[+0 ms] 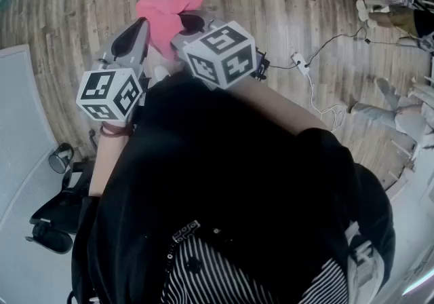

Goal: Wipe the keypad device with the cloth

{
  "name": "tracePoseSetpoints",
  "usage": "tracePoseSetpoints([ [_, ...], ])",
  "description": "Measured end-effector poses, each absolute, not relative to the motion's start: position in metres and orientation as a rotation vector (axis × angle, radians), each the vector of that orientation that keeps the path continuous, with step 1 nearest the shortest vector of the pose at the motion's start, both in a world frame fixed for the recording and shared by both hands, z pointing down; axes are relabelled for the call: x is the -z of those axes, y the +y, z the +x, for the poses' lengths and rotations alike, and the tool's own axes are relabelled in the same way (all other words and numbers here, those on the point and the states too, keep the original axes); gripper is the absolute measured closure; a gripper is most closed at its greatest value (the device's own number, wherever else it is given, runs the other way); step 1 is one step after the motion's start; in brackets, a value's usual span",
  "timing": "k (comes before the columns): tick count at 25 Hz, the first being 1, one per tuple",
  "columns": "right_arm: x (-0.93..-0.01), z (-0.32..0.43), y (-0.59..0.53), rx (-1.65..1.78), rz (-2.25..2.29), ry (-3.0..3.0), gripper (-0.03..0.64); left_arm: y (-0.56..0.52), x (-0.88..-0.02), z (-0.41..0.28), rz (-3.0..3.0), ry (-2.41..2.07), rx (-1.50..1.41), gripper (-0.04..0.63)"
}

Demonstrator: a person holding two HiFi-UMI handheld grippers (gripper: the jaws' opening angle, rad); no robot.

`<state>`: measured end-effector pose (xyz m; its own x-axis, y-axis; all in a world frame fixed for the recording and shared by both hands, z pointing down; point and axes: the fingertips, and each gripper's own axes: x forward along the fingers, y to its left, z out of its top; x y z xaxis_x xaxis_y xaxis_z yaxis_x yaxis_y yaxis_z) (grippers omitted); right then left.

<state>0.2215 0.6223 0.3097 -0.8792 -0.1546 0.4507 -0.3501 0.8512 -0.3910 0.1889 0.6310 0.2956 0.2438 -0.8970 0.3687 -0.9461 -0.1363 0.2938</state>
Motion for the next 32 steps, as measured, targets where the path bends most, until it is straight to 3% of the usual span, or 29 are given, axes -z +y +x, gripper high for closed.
tracePoseSetpoints([
  [22, -0.306, 0.299, 0.553, -0.883, 0.413, -2.647, 0.554, 0.557, -0.290, 0.270, 2.148, -1.588, -0.201, 0.592],
  [32, -0.319, 0.275, 0.506, -0.858, 0.437, -2.629, 0.554, 0.510, -0.303, 0.248, 2.167, -1.568, -0.222, 0.592],
])
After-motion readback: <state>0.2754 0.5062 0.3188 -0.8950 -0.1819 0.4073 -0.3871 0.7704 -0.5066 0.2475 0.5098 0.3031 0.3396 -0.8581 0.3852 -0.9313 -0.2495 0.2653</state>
